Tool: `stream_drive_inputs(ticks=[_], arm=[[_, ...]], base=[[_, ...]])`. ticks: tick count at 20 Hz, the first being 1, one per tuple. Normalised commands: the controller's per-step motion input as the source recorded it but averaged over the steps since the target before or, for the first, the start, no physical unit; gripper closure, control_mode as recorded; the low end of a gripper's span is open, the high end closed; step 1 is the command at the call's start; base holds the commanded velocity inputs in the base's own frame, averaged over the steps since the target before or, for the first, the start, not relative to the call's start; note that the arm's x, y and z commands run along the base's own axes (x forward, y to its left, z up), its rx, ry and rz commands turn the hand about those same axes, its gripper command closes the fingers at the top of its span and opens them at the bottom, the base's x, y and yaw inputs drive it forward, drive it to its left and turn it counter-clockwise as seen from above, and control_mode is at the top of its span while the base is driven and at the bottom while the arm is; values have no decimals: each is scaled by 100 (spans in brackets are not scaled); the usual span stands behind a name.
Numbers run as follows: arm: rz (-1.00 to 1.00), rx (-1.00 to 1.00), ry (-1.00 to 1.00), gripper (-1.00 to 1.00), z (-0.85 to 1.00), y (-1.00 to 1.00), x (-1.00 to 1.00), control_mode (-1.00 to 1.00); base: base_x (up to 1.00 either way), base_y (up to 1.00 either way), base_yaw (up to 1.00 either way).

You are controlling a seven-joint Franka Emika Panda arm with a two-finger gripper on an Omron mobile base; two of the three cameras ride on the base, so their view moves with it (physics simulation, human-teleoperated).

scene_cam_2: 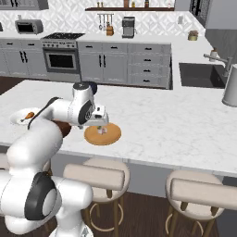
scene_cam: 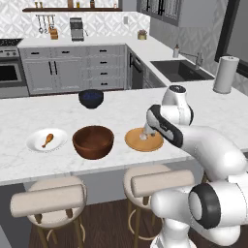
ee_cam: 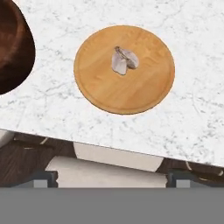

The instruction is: Pick the chicken drumstick and garlic from their plates and place them in the bowl. Then put the bowl in the fridge.

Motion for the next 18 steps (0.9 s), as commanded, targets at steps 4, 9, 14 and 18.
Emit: stream_drive_inputs(ticks=[4,9,14,18], arm=[[7,2,-2,-100,-36,-12,100,-100],[6,5,0,-100,-36,0,98,-100],[4,6,0,-100,-39,0,88,-100],[4,2,0,-100,-63,15,35,-100]], base=[[0,0,0],[0,0,0],[0,0,0],[0,0,0]])
